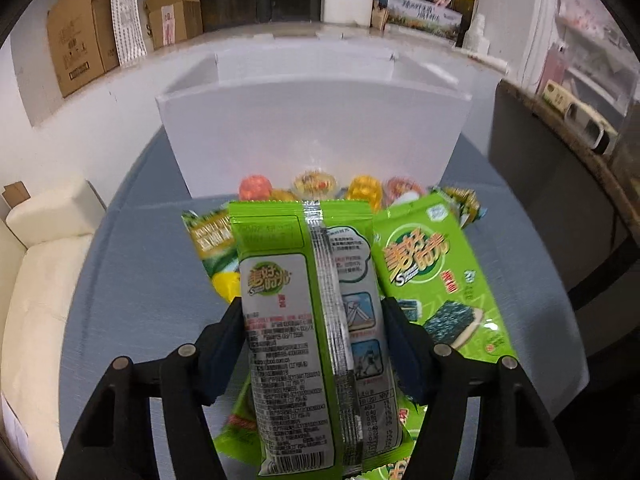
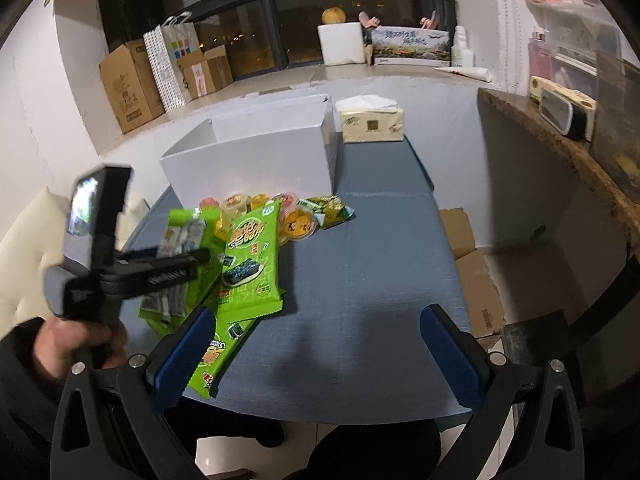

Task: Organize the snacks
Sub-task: 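Grasp a green seaweed packet with the left tool while the right tool grasps another seaweed packet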

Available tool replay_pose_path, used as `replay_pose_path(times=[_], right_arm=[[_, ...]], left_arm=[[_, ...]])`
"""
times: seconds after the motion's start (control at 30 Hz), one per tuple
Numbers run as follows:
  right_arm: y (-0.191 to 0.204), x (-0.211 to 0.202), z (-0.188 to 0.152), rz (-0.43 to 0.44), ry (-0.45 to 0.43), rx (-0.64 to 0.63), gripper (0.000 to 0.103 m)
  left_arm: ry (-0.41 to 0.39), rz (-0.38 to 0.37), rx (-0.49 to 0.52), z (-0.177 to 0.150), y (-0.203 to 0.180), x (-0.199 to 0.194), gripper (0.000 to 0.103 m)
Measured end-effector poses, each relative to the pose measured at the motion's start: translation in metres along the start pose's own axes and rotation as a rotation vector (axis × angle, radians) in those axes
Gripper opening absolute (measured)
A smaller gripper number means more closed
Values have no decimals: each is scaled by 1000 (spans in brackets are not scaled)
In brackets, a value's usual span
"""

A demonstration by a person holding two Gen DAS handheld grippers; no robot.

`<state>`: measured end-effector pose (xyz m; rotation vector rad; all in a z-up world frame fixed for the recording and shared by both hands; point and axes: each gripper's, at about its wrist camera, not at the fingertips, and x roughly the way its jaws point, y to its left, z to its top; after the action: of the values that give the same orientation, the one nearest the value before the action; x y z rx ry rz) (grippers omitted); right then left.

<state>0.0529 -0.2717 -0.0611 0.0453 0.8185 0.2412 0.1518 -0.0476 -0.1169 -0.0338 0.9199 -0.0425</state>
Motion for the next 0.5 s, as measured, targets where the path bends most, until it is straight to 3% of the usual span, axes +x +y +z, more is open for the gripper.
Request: replay_pose_path(times=[0.3,0.5], right_arm=[[41,54,23,20,20,-87,103],[70,117,34,-16,104,-149,103]], left_arm=[[-169,-36,1,-21,29,-91,71],[-221,-39,-1,-42,58,-124,71]])
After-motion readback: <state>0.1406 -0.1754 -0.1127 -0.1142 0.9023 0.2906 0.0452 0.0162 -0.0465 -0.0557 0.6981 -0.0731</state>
